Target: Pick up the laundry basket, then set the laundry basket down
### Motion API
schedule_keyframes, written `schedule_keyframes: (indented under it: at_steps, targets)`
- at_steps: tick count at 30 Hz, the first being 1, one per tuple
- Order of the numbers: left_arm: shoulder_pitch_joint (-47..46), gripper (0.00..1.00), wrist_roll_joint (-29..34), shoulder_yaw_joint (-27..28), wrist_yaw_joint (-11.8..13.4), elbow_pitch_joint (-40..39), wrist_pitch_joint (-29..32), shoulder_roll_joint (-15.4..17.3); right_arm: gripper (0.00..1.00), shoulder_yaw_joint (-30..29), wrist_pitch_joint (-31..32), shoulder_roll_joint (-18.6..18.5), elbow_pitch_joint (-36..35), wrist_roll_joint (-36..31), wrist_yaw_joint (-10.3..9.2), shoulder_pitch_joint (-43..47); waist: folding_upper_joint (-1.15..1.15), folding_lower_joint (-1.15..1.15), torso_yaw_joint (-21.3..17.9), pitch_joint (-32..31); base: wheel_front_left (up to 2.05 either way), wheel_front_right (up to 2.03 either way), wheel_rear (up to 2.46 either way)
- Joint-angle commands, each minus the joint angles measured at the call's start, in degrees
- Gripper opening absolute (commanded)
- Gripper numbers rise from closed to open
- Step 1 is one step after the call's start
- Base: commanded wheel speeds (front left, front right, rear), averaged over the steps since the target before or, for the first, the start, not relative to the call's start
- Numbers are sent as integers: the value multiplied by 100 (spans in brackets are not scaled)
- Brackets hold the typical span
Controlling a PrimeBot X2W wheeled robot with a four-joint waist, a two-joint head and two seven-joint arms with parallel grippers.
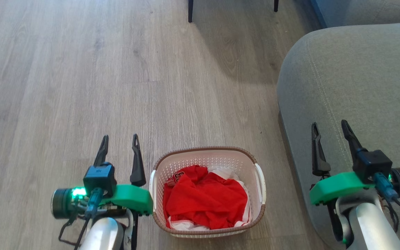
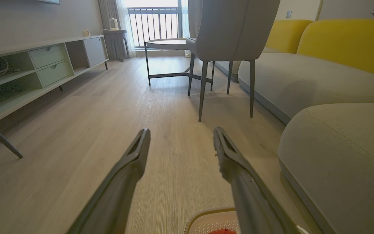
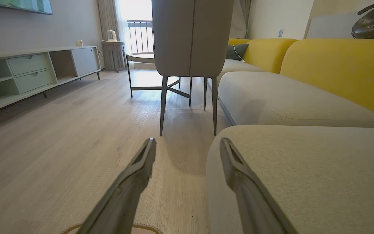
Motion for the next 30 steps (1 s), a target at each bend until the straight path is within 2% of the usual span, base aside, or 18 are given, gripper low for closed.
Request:
schedule_keyframes:
  at_steps: [1,18,30]
  targets:
    - [-182,100,-67,189,-37,-105,-30,-6,100,135,-29,28,-150,11,41,-182,0,0,0,3,0,0,0]
    - [-205,100,-332,200,-163,46,-30,-8,100,177,-29,12,-122,-2,41,-214,0,0,32,54,0,0,0]
    - [-225,100,-385,174,-127,33,-30,-8,100,206,-29,-29,-139,25,41,-219,0,0,54,86,0,0,0]
